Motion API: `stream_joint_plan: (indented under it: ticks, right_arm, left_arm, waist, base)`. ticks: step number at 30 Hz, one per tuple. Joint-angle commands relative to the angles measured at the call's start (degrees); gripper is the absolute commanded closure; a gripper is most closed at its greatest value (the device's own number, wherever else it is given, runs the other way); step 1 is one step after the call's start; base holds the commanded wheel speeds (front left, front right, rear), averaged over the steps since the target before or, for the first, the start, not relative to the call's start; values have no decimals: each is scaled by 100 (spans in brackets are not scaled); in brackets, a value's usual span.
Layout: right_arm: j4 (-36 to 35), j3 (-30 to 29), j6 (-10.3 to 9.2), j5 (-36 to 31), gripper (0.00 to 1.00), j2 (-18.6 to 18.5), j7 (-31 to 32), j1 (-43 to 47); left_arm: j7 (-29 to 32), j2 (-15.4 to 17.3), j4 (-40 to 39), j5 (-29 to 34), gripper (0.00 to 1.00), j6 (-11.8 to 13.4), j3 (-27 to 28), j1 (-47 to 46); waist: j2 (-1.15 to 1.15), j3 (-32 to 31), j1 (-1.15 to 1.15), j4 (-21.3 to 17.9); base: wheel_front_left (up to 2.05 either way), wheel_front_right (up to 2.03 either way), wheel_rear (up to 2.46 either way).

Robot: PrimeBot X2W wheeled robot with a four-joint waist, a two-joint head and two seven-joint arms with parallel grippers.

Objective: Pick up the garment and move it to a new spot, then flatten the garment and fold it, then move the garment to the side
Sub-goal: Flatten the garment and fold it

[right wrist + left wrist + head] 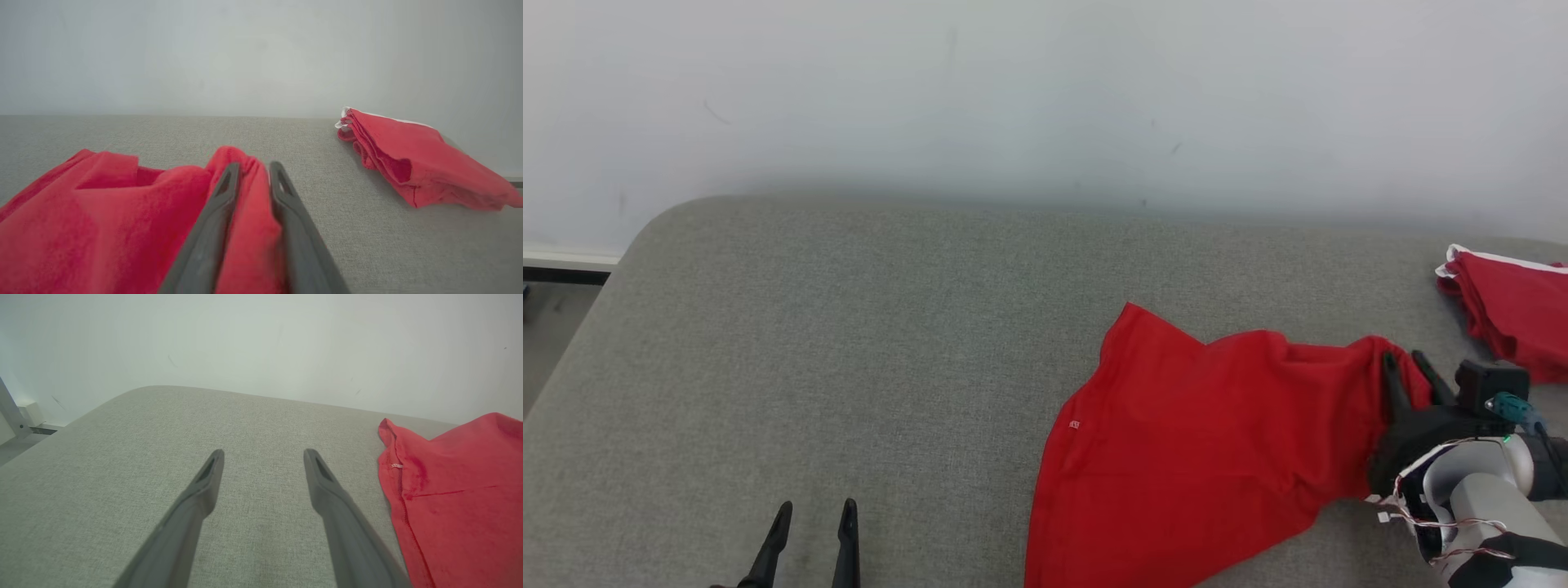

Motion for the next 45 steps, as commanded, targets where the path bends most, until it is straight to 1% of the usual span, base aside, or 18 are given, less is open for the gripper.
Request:
stream_joint_plan:
  ticks: [1, 4, 7, 11, 15, 16, 21, 26, 30, 34, 40, 45]
  right_arm:
    - [55, -152, -12, -150, 0, -16, -68, -37]
    - [14, -375, -12, -419, 0, -2, -117, -73]
    - [-204, -585, -12, -648, 0, 71, -151, -70]
    - [-929, -737, -12, -806, 0, 270, -149, 162]
    - [-1756, -694, -12, -769, 0, 514, -151, 558]
    - [-1756, -694, -12, -769, 0, 514, -151, 558]
    - [-2584, -506, -12, -697, 0, 763, -152, 1212]
    - [-3196, -347, -12, -586, 0, 922, -153, 1840]
    - [-3426, -341, -12, -499, 0, 1011, -153, 2226]
    - [-3502, -384, -12, -436, 0, 1084, -153, 2436]
    - [-3524, -350, -12, -405, 0, 1142, -154, 2511]
    - [-3515, -311, -12, -390, 0, 1156, -154, 2435]
  left_arm:
    - [-18, -28, 25, -69, 0, -9, 11, -12]
    - [-18, -30, 40, -77, 0, -9, 19, 2]
    - [-19, -34, 42, -75, 0, -9, 31, -29]
    - [-18, -41, 90, -106, 0, -9, -96, -148]
    - [-19, 4, 295, -220, 0, -9, -405, -335]
    - [-19, 4, 295, -220, 0, -9, -405, -335]
    - [-18, 54, 568, -415, 0, -3, -886, -686]
    - [-18, 105, 991, -558, 0, -3, -1379, -1030]
    - [-19, 158, 1357, -730, 0, -3, -1703, -1266]
    - [-18, 208, 1739, -898, 0, -3, -1971, -1508]
    - [-19, 291, 2347, -1172, 0, -2, -2252, -1860]
    - [-18, 337, 2758, -1272, 0, -3, -2333, -2090]
  waist:
    - [0, -37, 0, -35]
    - [0, -73, 0, -106]
    - [0, -106, 0, -192]
    - [0, -111, 0, -333]
    - [0, -83, 0, -545]
    - [0, -83, 0, -545]
    - [0, 2, 0, -853]
    - [0, 101, 0, -1157]
    - [0, 207, 0, -1359]
    - [0, 299, 0, -1506]
    - [0, 413, 0, -1660]
    - [0, 479, 0, -1744]
  base:
    - [0, 0, 0]
    - [0, 0, 0]
    - [0, 0, 0]
    - [0, 0, 0]
    - [0, 0, 0]
    - [0, 0, 0]
    - [0, 0, 0]
    - [0, 0, 0]
    - [0, 0, 0]
    - [0, 0, 0]
    - [0, 0, 0]
    - [0, 0, 0]
